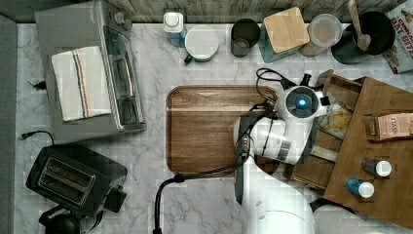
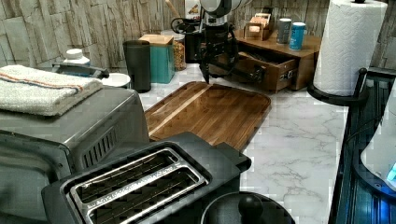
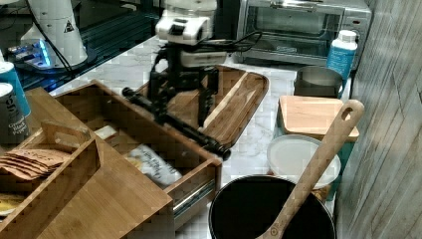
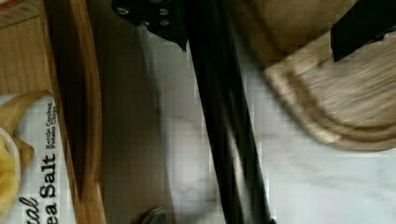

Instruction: Open the drawer.

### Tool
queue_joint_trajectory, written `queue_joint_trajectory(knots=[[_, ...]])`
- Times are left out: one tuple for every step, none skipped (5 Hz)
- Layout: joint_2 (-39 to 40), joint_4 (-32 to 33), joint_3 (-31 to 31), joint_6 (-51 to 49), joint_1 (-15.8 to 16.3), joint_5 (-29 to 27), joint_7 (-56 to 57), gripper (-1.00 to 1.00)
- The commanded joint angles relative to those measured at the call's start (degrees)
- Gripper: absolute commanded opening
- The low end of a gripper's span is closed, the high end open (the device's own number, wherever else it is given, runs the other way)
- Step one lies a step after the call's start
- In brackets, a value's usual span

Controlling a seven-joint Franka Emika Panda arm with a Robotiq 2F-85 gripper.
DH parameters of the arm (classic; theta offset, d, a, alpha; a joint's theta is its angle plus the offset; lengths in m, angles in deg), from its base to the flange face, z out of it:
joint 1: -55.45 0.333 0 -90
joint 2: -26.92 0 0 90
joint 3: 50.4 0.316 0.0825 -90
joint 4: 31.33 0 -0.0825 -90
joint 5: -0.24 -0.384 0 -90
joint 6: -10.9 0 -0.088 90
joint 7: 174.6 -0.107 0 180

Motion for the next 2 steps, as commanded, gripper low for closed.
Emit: queue_joint_trajectory(knots=[[2.61, -9.15, 9.51, -1.71, 11.49, -1.88, -11.40, 1.00], [3.21, -9.51, 8.81, -0.90, 12.72, -1.90, -14.20, 1.00]])
